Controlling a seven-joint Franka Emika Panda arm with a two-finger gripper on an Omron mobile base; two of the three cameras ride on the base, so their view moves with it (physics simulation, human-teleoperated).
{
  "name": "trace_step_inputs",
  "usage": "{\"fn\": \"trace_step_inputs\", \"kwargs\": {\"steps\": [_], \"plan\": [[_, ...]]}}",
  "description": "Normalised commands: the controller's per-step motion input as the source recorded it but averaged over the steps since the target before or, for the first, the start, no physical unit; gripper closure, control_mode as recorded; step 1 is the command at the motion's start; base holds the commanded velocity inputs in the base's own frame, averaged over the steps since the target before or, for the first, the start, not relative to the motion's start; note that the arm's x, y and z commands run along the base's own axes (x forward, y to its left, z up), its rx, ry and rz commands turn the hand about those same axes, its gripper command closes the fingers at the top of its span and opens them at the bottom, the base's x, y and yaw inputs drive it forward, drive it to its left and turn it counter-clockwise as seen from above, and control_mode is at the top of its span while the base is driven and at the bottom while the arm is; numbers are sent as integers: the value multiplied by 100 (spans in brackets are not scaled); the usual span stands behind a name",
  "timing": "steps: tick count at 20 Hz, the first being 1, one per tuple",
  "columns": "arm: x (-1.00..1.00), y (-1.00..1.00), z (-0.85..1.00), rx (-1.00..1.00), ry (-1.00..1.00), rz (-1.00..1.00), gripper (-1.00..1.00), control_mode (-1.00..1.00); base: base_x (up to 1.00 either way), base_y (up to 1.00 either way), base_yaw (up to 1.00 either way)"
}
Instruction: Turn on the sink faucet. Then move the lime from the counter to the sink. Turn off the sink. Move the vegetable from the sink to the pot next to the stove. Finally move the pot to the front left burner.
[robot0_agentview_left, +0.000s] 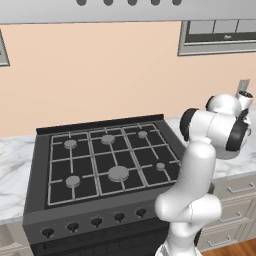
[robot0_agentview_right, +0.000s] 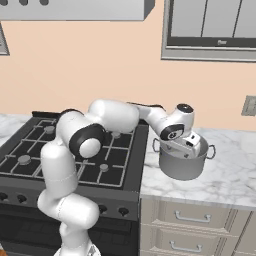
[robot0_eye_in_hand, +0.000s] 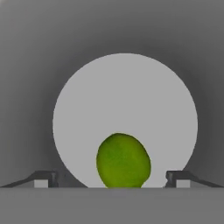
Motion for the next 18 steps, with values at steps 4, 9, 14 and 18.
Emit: {"fn": "trace_step_inputs", "kwargs": {"steps": [4, 9, 14, 18], "plan": [[-23, 28, 29, 0, -6, 3, -100, -100, 0, 0, 0], [-30, 28, 37, -1, -9, 5, -100, -100, 0, 0, 0], [-21, 49, 26, -2, -6, 9, -100, -100, 0, 0, 0], [-6, 64, 15, -7, -2, 11, -100, -100, 0, 0, 0]]}}
